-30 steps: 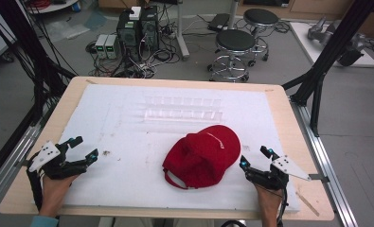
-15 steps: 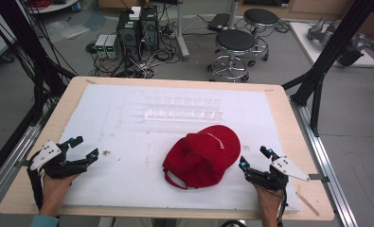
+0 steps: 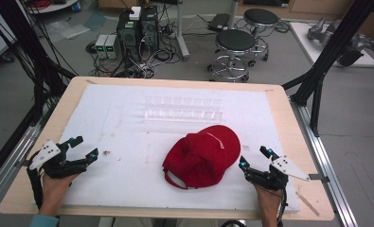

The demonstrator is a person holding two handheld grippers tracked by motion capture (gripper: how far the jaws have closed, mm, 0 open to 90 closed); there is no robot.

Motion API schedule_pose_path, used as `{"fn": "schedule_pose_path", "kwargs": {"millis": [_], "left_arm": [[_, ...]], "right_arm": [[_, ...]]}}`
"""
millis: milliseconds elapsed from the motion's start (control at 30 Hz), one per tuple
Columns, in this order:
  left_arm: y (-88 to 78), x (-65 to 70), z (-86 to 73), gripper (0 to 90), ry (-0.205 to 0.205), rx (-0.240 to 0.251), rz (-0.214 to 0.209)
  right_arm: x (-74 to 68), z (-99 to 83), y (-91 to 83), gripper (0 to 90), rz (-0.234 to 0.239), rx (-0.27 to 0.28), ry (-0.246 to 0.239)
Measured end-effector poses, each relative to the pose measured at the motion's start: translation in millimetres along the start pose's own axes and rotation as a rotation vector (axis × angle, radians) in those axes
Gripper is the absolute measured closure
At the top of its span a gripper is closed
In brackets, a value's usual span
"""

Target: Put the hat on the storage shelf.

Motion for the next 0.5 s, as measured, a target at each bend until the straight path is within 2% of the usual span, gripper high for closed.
{"fn": "schedule_pose_path", "kwargs": {"millis": [300, 400, 433, 500], "left_arm": [[-0.2, -0.1, 0.4, 16.4, 0.000, -0.002, 0.003], [0.6, 0.8, 2.9, 15.9, -0.025, -0.033, -0.017], [0.6, 0.8, 2.9, 15.9, -0.025, -0.033, -0.017], [-1.1, 6.0, 12.4, 15.9, -0.025, -0.028, -0.043]], "right_arm": [[0.5, 0.1, -0.1, 10.9, -0.003, 0.003, -0.005], [1.2, 0.2, 0.2, 10.9, -0.004, 0.003, -0.004], [1.2, 0.2, 0.2, 10.9, -0.002, 0.001, -0.003], [1.0, 0.2, 0.3, 10.9, -0.001, -0.001, -0.001]]}}
Point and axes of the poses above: each handheld gripper's, and its own axes: y roughly forward along the jaws, z roughly out of its top, x roughly to its right, the point moved 4 cm from there along y, roughly forward along the jaws, and after that the axes turned 10 degrees about -x, right-handed, at the moved point
